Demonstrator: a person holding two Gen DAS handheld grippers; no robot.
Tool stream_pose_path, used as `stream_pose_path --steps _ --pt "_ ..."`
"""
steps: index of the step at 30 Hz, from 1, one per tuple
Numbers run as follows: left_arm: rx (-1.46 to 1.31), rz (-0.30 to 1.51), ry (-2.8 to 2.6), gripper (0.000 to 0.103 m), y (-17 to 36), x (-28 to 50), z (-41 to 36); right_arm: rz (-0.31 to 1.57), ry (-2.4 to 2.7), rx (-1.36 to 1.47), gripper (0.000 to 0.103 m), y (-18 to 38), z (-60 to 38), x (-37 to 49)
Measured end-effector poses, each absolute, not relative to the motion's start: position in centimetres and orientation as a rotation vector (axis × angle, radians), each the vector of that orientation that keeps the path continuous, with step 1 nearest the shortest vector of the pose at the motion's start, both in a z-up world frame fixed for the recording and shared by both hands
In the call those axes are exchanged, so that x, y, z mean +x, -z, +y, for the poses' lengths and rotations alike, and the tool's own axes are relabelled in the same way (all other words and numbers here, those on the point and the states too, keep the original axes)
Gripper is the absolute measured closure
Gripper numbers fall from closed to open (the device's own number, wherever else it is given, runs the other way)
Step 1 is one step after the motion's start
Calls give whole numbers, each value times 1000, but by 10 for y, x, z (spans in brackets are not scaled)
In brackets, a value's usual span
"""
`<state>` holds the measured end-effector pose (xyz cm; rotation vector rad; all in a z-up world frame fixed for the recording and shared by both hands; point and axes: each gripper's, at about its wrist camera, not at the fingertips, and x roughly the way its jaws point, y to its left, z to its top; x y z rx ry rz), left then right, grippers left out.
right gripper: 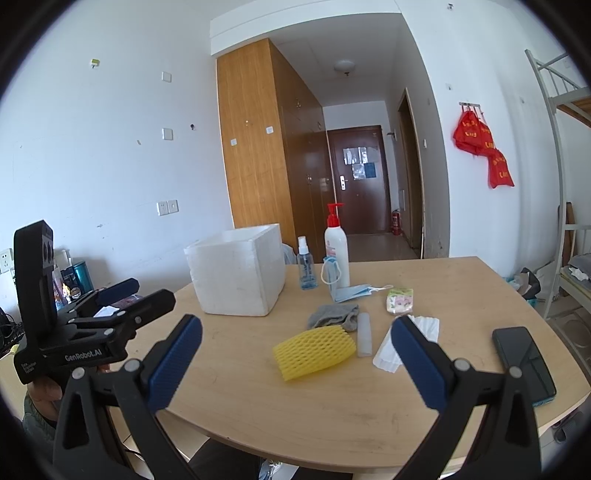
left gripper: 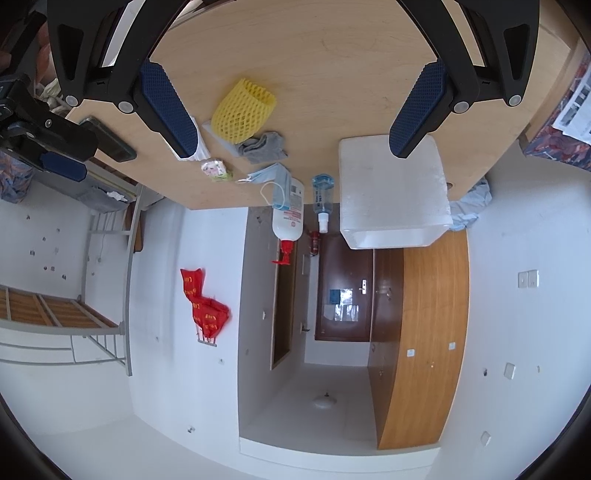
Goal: Organize soft objects
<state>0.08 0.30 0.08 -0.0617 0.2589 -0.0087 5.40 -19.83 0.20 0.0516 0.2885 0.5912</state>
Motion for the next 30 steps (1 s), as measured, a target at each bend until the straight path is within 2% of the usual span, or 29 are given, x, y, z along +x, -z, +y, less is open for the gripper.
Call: stream_pose_path --steps 16,30 --pt "-58 265 2 0 -3 5 -1 298 -583 54 0 -3 -198 57" --pt "-50 317 23 0 -1 49 -4 366 -561 48 0 4 -198 95"
